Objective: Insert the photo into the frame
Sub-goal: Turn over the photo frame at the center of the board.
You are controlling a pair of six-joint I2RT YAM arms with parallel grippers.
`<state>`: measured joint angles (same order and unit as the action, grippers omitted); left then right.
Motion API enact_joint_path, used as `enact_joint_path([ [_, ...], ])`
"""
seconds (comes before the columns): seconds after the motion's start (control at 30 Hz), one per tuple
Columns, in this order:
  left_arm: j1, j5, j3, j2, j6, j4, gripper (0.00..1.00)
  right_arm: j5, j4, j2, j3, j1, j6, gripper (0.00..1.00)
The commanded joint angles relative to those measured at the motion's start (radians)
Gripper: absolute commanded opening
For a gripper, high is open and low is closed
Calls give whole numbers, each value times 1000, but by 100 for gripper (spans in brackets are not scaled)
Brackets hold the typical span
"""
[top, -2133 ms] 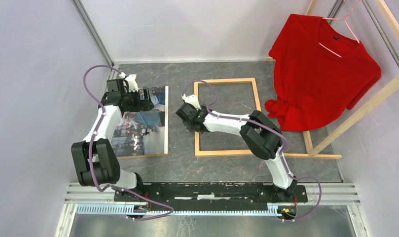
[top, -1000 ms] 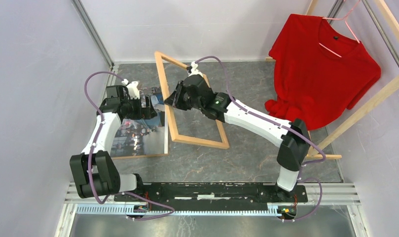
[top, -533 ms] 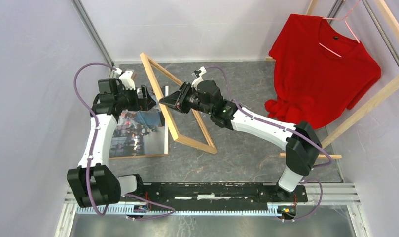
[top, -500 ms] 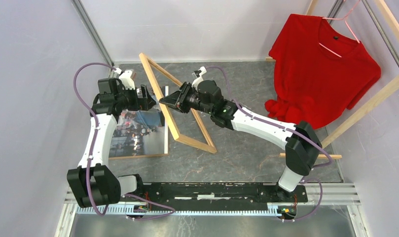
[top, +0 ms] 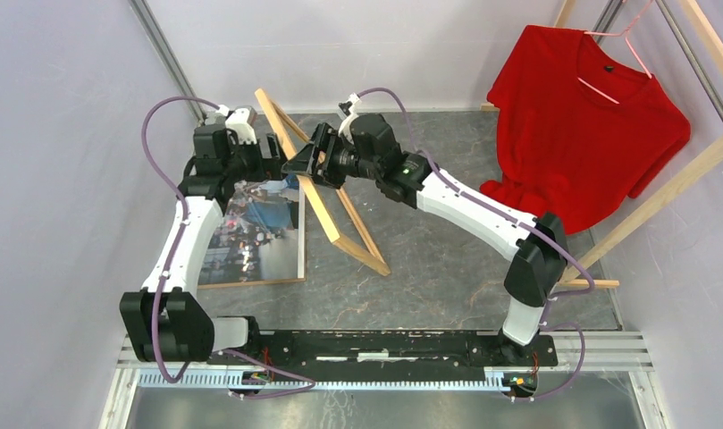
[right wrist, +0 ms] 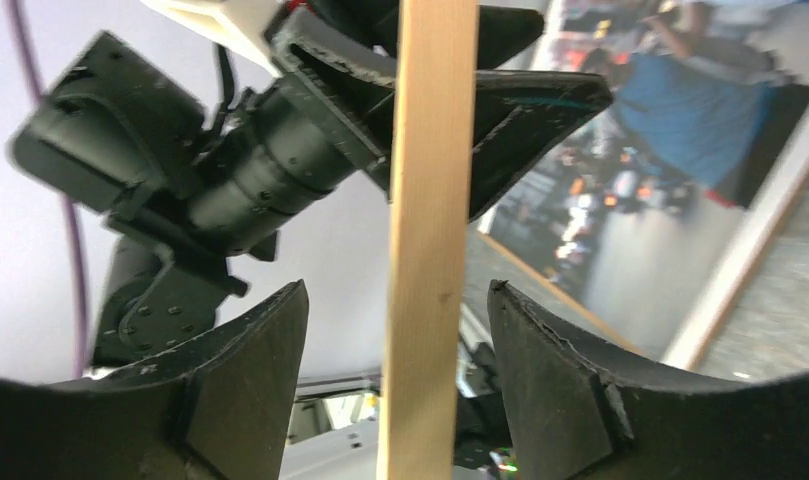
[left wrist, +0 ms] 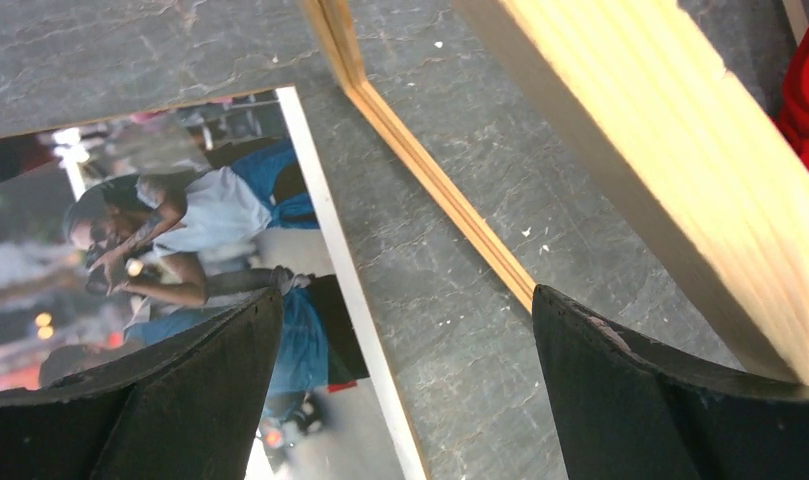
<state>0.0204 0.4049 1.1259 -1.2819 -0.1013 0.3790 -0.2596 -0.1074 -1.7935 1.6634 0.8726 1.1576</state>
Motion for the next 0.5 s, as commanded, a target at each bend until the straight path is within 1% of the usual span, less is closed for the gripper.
enact_joint_path([
  [0.0,-72,-98,47,-19,-61,-105,100,17,-272,-29,96,-30,-231,74],
  [0.17,-114,-130,63,-55,-74,-133,100,125,-492,-78,235,-60,-409,76],
  [0.23,-127,-131,78,-76,-77,-133,100,164,-536,-84,257,-66,-455,76],
  [0.37,-147,-138,95,-106,-80,-133,100,299,-594,-67,294,-72,-538,74],
  [0.47,-155,-138,100,-119,-82,-132,100,378,-606,-39,309,-81,-582,68],
])
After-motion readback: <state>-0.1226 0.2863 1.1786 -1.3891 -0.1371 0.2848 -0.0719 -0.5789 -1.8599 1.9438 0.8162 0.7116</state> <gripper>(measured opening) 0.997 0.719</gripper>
